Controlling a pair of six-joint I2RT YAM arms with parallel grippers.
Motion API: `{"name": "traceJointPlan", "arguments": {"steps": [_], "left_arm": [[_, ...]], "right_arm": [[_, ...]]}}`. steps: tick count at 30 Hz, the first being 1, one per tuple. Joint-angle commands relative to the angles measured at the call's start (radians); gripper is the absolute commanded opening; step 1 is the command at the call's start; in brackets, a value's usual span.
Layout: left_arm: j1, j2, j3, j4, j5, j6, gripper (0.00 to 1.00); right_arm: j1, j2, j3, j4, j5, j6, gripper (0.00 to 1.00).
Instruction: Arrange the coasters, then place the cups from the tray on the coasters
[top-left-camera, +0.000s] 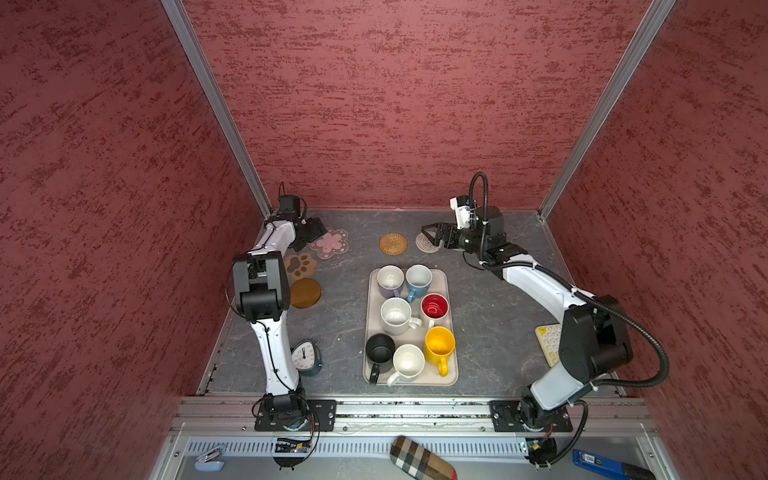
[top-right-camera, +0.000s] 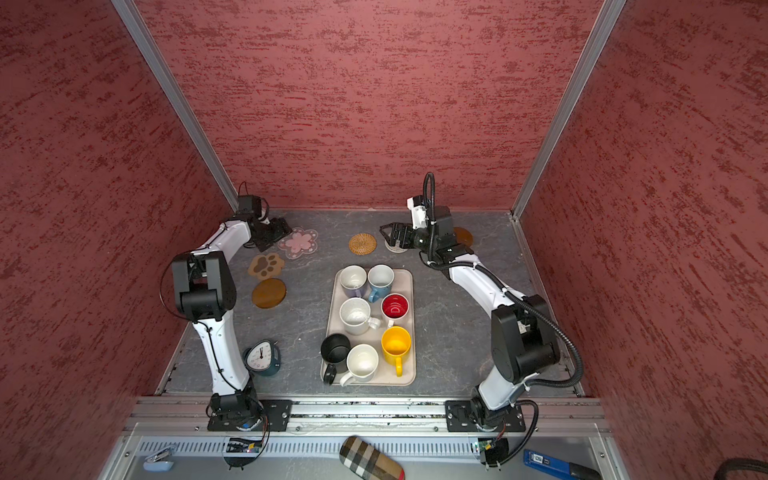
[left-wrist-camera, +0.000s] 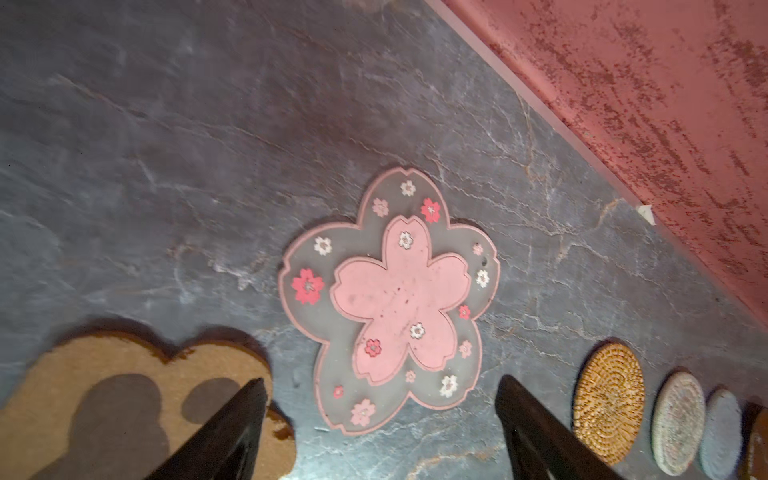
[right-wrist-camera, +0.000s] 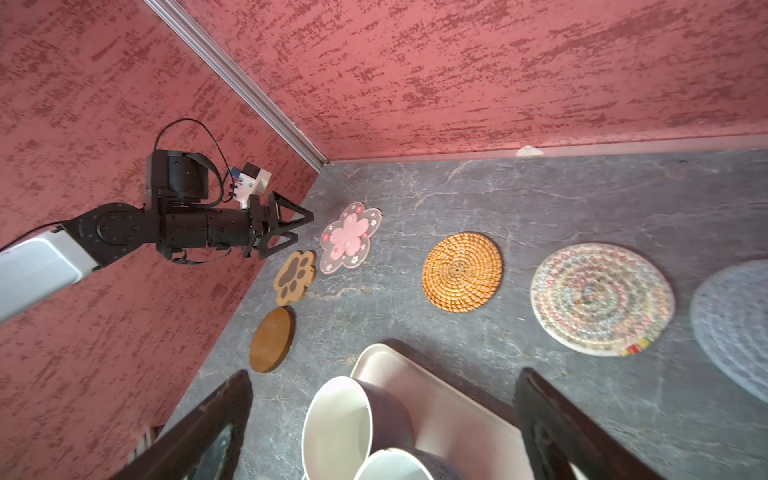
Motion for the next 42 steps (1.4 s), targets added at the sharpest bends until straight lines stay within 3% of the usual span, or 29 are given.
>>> {"name": "traceJointPlan", "arguments": {"steps": [1, 21, 42], "left_arm": [[-0.005, 0.030, 0.057, -0.040, -0.065, 0.123, 0.85], [0.007, 0.193, 0.170, -0.028, 0.020, 0.125, 0.80], [-0.006, 0.244, 0.193, -0.054, 0.005, 0.151, 0.79]], "right_arm": [[0.006, 0.010, -0.016, 0.060, -0.038, 0.023, 0.99], [0.023, -0.017, -0.024, 0.013, -0.042, 0.026, 0.99], [0.030, -0.059, -0.045, -0.019, -0.018, 0.007, 0.99]]}}
